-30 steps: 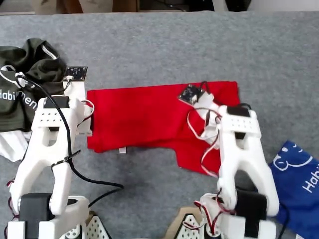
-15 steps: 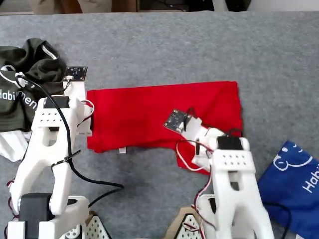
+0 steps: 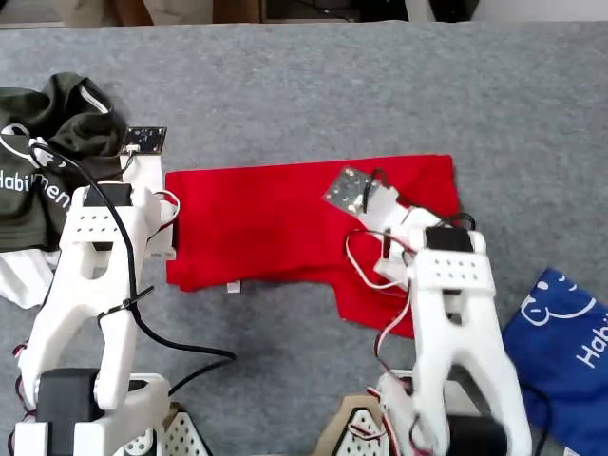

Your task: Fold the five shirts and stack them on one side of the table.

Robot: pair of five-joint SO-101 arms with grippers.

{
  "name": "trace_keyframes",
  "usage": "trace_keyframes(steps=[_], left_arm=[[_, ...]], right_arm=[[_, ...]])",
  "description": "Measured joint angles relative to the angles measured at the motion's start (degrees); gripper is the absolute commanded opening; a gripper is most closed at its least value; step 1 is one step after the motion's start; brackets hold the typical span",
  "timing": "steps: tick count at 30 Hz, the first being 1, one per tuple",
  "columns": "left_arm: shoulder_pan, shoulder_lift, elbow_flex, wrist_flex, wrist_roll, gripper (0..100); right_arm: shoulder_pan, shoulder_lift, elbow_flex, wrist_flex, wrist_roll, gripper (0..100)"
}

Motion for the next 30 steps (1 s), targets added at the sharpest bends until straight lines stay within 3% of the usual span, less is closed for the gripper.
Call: trace_keyframes(steps=[6, 18, 25, 30], left_arm=[[0.0, 0.0, 0.0, 0.5, 0.0, 2], [0.0, 0.0, 0.0, 0.5, 0.0, 2], [0.0, 0.0, 0.0, 0.5, 0.0, 2], [0.0, 0.0, 0.0, 0.5, 0.0, 2]], right_arm=[[0.6, 2.8, 1.4, -0.4, 0.0, 0.5], [-6.9, -3.1, 11.5, -0.4, 0.0, 1.2], [-5.3, -9.6, 7.1, 8.8, 0.0, 17.2], [-5.3, -14.2, 6.7, 11.2, 0.0, 19.9]])
